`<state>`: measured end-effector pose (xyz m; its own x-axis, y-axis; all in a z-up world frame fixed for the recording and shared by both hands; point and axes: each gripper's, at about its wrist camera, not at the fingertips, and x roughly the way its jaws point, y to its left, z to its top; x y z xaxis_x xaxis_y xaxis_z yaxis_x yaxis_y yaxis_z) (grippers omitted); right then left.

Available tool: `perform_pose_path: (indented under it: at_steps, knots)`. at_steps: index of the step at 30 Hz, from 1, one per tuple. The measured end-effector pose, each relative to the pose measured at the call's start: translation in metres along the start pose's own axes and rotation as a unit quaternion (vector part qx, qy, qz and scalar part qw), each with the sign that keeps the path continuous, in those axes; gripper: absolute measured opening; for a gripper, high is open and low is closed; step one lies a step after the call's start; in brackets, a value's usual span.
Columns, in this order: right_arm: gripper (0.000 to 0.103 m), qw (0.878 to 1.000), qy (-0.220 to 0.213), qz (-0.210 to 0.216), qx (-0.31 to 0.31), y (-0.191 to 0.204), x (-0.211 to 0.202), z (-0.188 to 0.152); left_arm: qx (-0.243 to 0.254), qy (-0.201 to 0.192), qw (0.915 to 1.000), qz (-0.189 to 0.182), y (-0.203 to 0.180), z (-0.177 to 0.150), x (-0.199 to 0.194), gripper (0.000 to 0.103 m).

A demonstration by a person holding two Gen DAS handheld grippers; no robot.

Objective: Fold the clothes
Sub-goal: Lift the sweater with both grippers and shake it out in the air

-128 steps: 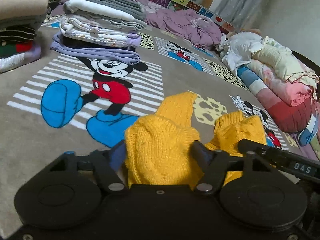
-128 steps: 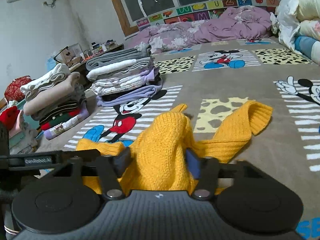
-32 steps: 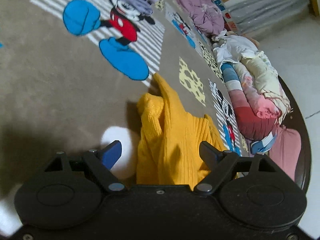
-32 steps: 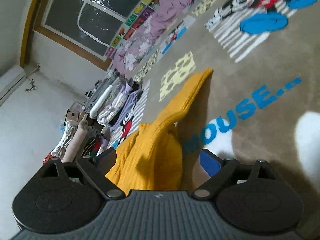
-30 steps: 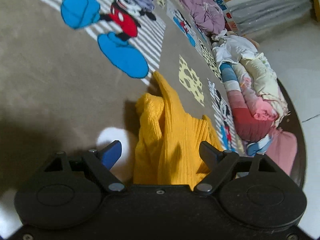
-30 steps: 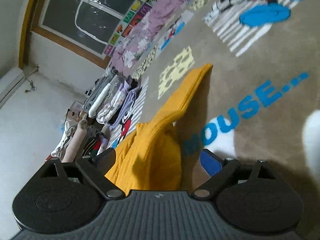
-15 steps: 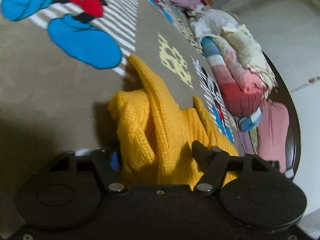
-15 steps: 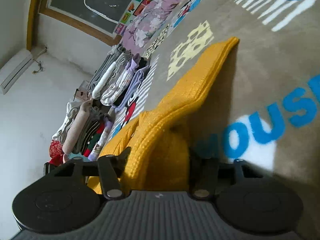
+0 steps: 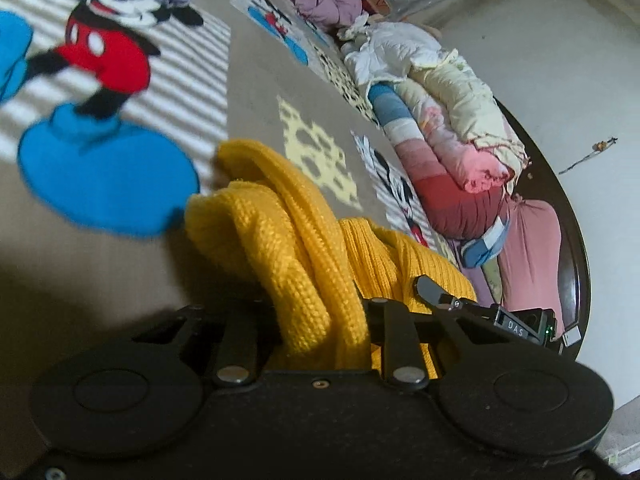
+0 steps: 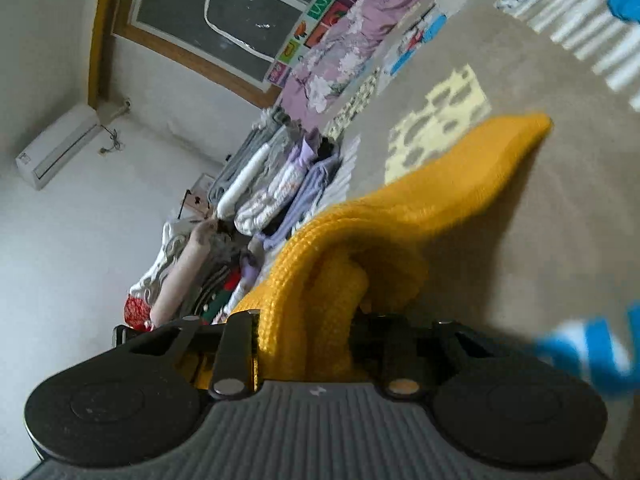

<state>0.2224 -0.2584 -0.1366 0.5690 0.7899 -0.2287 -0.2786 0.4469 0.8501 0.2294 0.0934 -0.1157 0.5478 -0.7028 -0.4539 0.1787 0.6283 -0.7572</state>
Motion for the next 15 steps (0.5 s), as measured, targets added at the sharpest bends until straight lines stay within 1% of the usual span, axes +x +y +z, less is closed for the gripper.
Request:
perform_pose_path:
  at_steps: [5, 13, 15]
  knots:
    - [0.027, 1.000, -0.012, 0.006, -0.013, -0.004, 0.022, 0.027, 0.004, -0.018, 0.9998, 0.000, 0.006, 0.026, 0.009, 0.020]
    - [0.027, 0.999, -0.027, 0.011, -0.034, -0.008, 0.054, 0.063, 0.032, -0.037, 0.9988, -0.001, 0.012, 0.065, 0.023, 0.020]
    - [0.027, 0.999, -0.032, 0.011, -0.041, -0.008, 0.057, 0.070, 0.051, -0.045, 0.9977, 0.001, 0.009, 0.073, 0.026, 0.020]
